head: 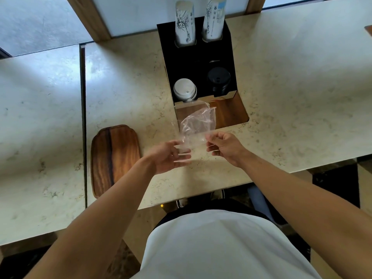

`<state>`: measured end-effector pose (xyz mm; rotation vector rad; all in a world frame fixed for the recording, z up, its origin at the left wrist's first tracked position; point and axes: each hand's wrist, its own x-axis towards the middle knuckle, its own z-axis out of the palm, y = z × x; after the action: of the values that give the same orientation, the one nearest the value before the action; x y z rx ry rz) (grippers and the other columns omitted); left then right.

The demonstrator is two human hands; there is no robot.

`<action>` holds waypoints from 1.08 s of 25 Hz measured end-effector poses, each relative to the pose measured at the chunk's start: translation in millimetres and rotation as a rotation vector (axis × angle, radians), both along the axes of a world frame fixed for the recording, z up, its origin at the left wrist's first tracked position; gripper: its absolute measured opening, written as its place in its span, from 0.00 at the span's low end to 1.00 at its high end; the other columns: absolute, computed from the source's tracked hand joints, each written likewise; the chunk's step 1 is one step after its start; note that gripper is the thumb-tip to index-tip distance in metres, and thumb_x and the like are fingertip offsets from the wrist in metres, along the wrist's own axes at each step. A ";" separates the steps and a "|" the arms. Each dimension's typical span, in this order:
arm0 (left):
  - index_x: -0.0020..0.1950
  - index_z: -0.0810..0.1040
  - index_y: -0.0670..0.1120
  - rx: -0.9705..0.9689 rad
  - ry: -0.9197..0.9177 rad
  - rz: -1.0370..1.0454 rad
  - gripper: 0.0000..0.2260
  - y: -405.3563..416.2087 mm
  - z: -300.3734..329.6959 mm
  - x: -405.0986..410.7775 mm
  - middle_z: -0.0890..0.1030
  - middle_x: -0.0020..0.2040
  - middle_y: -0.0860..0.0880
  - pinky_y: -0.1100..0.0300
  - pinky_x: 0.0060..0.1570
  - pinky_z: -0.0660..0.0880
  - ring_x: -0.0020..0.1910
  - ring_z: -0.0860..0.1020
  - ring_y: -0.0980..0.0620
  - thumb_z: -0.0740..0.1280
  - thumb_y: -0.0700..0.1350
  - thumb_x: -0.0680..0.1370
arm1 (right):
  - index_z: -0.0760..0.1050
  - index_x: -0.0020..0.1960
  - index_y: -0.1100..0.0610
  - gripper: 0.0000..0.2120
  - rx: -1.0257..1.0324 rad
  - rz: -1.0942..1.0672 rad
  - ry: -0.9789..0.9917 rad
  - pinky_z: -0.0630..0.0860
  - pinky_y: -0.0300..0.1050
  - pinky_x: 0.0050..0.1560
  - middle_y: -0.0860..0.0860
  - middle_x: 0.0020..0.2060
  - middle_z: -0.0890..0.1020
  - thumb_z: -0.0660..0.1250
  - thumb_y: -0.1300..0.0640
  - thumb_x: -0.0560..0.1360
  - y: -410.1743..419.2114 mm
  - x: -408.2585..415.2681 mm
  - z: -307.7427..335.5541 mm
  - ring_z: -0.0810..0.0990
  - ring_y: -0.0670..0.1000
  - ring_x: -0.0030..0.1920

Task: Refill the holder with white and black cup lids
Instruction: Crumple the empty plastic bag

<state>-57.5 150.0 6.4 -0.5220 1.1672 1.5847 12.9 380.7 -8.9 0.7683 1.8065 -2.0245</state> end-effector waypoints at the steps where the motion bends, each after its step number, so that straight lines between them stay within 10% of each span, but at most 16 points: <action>1: 0.70 0.72 0.43 -0.006 0.079 -0.082 0.30 0.5 1.0 1.5 0.77 0.67 0.36 0.38 0.65 0.74 0.66 0.75 0.37 0.58 0.24 0.70 | 0.80 0.49 0.56 0.10 0.015 -0.005 -0.014 0.77 0.41 0.37 0.51 0.36 0.82 0.74 0.49 0.77 0.2 -0.5 -1.3 0.81 0.49 0.37; 6: 0.66 0.76 0.41 0.006 0.343 -0.002 0.23 12.7 0.0 -1.4 0.83 0.61 0.41 0.43 0.61 0.78 0.60 0.82 0.42 0.77 0.39 0.72 | 0.82 0.45 0.57 0.13 0.124 0.097 -0.083 0.66 0.41 0.32 0.42 0.24 0.70 0.77 0.47 0.74 5.7 0.7 -6.2 0.64 0.44 0.25; 12: 0.64 0.74 0.33 -0.016 0.304 0.090 0.12 23.2 0.1 -1.0 0.83 0.56 0.34 0.44 0.49 0.83 0.52 0.84 0.34 0.65 0.34 0.81 | 0.80 0.63 0.59 0.26 -0.144 0.101 -0.133 0.76 0.46 0.46 0.52 0.48 0.83 0.76 0.43 0.71 8.7 -0.1 -0.4 0.80 0.51 0.46; 18: 0.64 0.76 0.35 0.020 0.233 0.056 0.14 22.1 3.9 -2.9 0.84 0.55 0.36 0.46 0.48 0.84 0.50 0.84 0.38 0.67 0.33 0.79 | 0.79 0.51 0.62 0.06 -0.321 -0.072 -0.117 0.75 0.42 0.33 0.56 0.39 0.82 0.69 0.62 0.75 10.2 -9.6 -0.2 0.79 0.49 0.33; 23: 0.65 0.77 0.41 0.025 0.240 -0.017 0.13 12.2 2.3 -7.6 0.78 0.44 0.43 0.56 0.35 0.79 0.35 0.75 0.50 0.64 0.38 0.81 | 0.80 0.65 0.53 0.19 -0.268 -0.033 -0.069 0.77 0.44 0.29 0.52 0.37 0.80 0.63 0.66 0.78 11.8 -10.2 1.2 0.77 0.48 0.31; 27: 0.61 0.79 0.42 0.089 0.156 0.102 0.13 14.4 -1.2 -8.5 0.78 0.49 0.40 0.56 0.29 0.77 0.34 0.75 0.48 0.60 0.33 0.80 | 0.85 0.56 0.51 0.19 -0.392 -0.099 -0.029 0.75 0.41 0.27 0.57 0.45 0.83 0.61 0.69 0.80 9.9 -13.5 3.0 0.75 0.50 0.30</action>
<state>-66.0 164.4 5.2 -0.4111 1.1945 1.7829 -0.6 390.6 -6.0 0.7720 1.3140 -2.3160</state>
